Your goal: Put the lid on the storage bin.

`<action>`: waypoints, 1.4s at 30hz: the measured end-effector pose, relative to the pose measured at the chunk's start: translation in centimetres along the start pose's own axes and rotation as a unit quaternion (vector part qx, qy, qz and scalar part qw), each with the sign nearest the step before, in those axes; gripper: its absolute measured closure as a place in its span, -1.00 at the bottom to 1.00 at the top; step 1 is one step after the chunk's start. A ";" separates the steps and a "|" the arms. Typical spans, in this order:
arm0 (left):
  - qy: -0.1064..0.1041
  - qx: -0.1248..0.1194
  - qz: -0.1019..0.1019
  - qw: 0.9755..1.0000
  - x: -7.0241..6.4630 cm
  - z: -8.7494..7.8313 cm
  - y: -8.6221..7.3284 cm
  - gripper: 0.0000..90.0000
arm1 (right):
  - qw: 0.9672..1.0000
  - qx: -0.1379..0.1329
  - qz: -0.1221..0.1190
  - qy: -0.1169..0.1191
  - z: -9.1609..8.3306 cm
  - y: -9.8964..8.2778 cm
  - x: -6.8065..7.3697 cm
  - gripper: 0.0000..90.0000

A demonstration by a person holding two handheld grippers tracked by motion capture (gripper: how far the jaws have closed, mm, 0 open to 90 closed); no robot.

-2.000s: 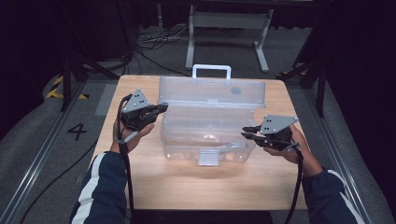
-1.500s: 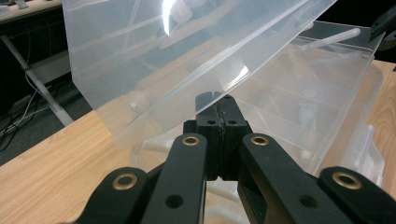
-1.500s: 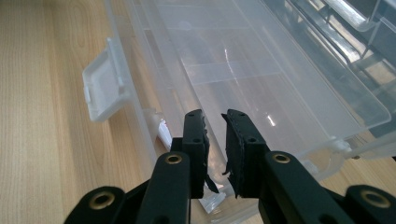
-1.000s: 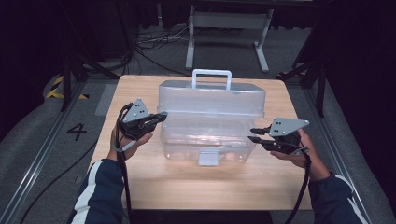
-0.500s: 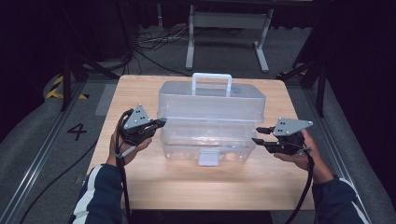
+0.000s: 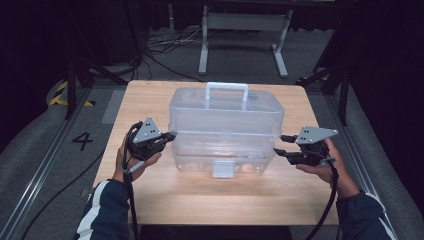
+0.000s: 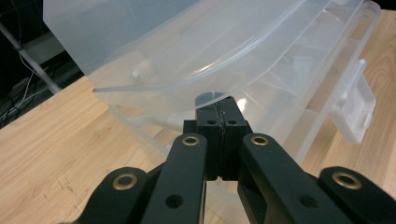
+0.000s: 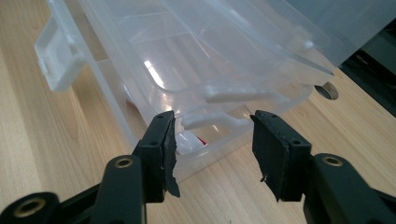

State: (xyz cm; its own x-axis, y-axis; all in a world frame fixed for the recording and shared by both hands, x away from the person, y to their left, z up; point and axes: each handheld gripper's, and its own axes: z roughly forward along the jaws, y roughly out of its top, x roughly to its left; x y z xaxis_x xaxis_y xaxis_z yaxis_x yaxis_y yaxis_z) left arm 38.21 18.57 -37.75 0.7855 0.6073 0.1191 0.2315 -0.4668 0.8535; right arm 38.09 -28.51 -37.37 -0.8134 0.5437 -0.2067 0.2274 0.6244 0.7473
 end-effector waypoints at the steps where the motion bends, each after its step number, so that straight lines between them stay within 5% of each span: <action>1: 0.000 0.001 0.000 1.000 0.0 0.0 0.0 1.00 | 1.000 0.001 0.001 -0.001 0.0 -0.1 -0.1 0.09; 13: 0.001 0.017 -0.001 1.000 -0.3 0.0 -0.9 1.00 | 1.000 0.009 0.027 -0.009 0.6 -0.7 -0.5 -0.16; 30: -0.001 0.057 0.008 0.998 -0.6 0.6 -2.1 1.00 | 0.999 -0.007 0.034 -0.010 0.5 -0.5 0.0 -0.18; 42: 0.006 0.074 0.003 0.997 -0.5 0.8 -2.9 1.00 | 1.000 0.010 0.027 0.009 1.3 -0.9 0.7 -0.21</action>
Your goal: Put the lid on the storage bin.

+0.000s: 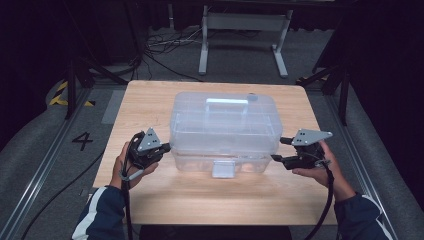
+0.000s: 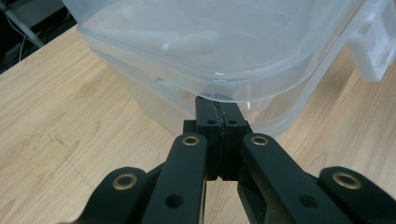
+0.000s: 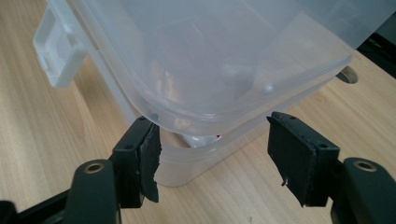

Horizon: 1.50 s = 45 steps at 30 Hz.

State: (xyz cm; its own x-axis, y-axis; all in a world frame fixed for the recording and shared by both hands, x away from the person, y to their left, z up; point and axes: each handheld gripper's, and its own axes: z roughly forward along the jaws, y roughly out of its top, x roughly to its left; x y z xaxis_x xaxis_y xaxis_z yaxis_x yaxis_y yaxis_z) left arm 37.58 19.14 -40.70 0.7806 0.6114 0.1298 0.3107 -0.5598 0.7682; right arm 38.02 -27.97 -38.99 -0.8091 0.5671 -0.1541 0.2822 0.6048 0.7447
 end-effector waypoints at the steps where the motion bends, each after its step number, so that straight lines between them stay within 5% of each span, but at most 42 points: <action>1: 0.002 0.003 0.000 1.000 0.0 0.0 -0.1 1.00 | 1.000 0.002 -0.002 0.003 0.0 -0.1 0.1 -0.22; 20: 0.012 0.017 -0.006 1.000 0.0 0.3 -1.0 1.00 | 1.000 0.003 0.013 0.024 0.8 -1.1 0.6 -0.25; 45: 0.028 0.030 0.017 0.999 -0.6 0.2 -1.3 0.78 | 1.000 0.005 -0.014 0.003 0.3 -0.9 1.0 -0.24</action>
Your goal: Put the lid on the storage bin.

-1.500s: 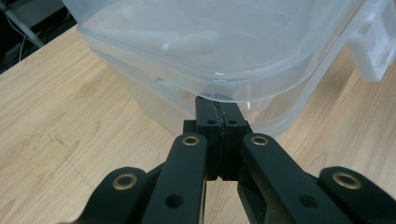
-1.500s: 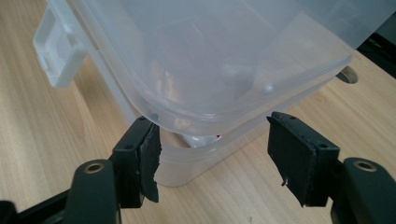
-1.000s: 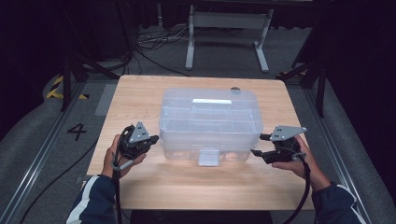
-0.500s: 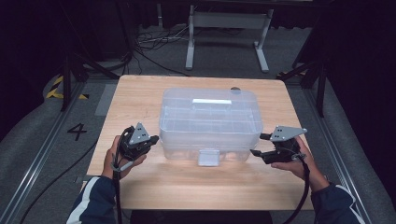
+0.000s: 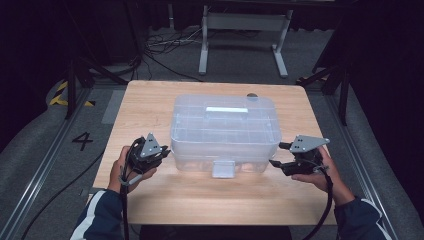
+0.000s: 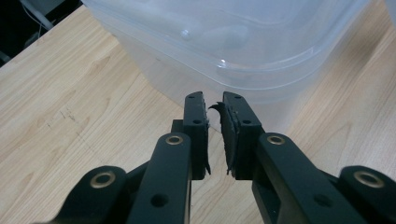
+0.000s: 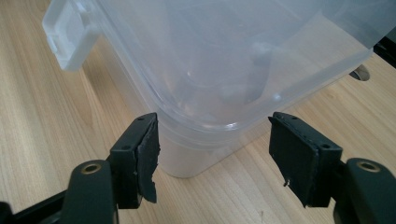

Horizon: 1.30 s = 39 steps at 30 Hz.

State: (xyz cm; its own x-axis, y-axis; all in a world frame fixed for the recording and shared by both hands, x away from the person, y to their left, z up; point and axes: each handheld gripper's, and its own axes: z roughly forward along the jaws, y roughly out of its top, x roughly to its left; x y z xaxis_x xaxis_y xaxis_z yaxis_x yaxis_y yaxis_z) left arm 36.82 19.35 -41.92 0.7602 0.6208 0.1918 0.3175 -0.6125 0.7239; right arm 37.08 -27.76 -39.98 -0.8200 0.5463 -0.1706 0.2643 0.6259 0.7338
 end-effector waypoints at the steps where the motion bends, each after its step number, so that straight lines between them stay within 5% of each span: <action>1: 0.000 0.000 0.000 1.000 0.0 0.0 0.0 0.76 | 1.000 0.001 0.000 0.000 0.0 0.0 0.0 -0.23; 17: 0.011 0.038 0.001 0.999 -0.9 0.1 -0.9 0.15 | 0.999 0.027 -0.022 -0.020 -0.5 -0.5 0.2 -0.22; 32: 0.012 0.070 -0.007 0.997 -1.2 -0.8 -4.0 -0.32 | 0.997 0.047 -0.026 -0.052 -1.7 -2.3 0.1 -0.24; 39: 0.012 0.085 -0.007 0.996 -1.4 -0.9 -5.3 -0.39 | 0.996 0.054 -0.022 -0.067 -2.4 -3.6 -0.2 -0.25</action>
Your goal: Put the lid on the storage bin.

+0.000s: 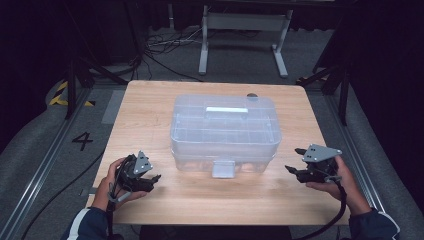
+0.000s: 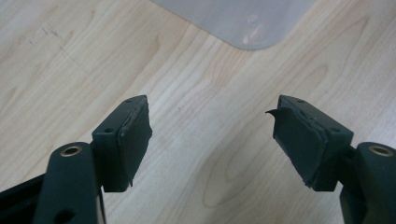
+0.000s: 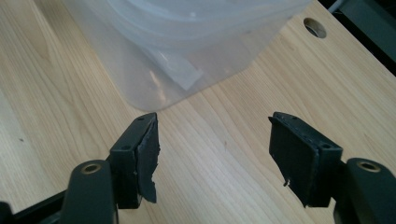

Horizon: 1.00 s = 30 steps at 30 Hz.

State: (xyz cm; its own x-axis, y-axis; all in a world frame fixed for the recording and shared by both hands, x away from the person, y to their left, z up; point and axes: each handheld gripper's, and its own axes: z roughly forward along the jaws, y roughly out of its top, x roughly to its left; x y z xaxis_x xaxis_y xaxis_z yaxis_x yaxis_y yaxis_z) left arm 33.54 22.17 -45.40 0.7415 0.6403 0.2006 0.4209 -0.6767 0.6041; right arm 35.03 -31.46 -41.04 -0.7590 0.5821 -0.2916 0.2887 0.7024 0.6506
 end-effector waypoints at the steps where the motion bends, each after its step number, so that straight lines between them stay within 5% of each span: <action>1: 0.004 0.003 0.001 1.000 0.0 0.0 -0.2 -0.40 | 1.000 0.008 0.002 -0.004 0.0 -0.6 -0.1 -0.25; 22: -0.014 0.012 -0.017 1.000 0.2 0.1 -3.4 -0.49 | 0.999 0.034 0.025 -0.014 0.2 -5.5 -0.5 -0.29; 30: -0.026 0.005 -0.038 0.999 0.6 0.1 -4.6 -0.50 | 0.997 0.033 0.065 -0.009 0.5 -8.1 -0.6 -0.31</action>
State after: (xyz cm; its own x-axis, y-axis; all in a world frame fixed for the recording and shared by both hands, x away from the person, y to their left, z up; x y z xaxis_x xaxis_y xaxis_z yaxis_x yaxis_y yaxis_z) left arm 32.09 25.60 -48.17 0.7333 0.6702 0.1147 0.4813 -0.6308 0.6086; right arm 33.40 -37.26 -46.43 -0.7019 0.6771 -0.2211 0.4219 0.6454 0.6367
